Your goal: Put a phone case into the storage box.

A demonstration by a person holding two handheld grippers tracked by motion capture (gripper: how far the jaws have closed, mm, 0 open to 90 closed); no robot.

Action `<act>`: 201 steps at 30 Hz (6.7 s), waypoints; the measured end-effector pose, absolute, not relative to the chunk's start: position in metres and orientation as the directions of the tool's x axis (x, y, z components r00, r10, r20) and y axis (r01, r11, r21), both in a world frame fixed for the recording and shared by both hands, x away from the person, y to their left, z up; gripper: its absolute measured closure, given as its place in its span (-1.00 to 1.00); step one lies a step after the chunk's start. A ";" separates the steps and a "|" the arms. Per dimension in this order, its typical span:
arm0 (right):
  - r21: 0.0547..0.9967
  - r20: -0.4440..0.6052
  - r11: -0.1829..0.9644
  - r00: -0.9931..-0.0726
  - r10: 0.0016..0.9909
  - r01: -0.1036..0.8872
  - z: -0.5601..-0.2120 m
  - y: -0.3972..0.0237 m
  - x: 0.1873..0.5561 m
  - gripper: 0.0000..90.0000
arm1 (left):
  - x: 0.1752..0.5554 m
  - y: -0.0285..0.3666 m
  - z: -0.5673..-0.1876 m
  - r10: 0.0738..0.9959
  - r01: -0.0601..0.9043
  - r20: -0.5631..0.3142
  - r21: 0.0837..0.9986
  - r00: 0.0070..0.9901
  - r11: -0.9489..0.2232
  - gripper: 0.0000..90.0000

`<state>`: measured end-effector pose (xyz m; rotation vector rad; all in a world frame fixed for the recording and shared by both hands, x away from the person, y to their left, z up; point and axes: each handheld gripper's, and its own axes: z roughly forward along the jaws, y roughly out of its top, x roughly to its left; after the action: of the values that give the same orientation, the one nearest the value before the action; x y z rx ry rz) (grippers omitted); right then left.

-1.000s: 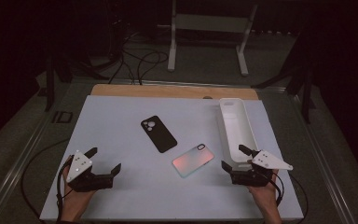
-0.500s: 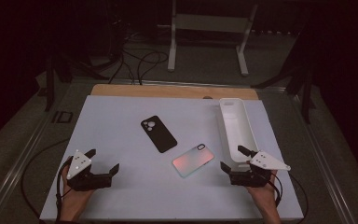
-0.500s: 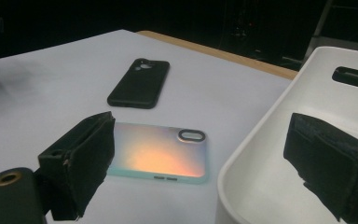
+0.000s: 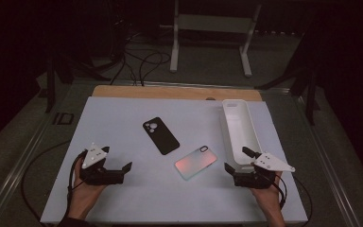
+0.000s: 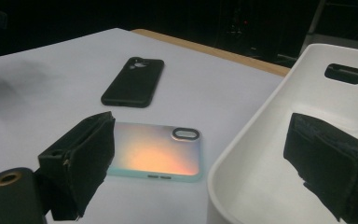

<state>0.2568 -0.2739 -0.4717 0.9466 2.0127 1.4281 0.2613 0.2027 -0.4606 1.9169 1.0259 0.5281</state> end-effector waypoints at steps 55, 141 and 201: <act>0.945 0.010 0.198 -0.629 0.777 0.260 -0.472 -0.279 0.256 -0.80 | 0.330 0.026 -0.500 0.603 0.503 -0.072 0.636 0.794 -0.585 -0.93; 0.941 0.057 0.176 -0.650 0.757 0.288 -0.460 -0.274 0.260 -0.80 | 0.310 0.037 -0.465 0.639 0.425 0.035 0.718 0.768 -0.550 -0.62; 0.828 0.441 0.078 -0.732 0.520 0.555 -0.415 -0.183 0.324 0.86 | 0.288 0.039 -0.436 0.628 0.293 0.083 0.833 0.774 -0.470 -0.62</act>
<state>0.3244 -0.1828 -0.4149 1.1607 2.3289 1.8138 0.2878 0.0386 -0.4358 2.0800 0.6858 0.4798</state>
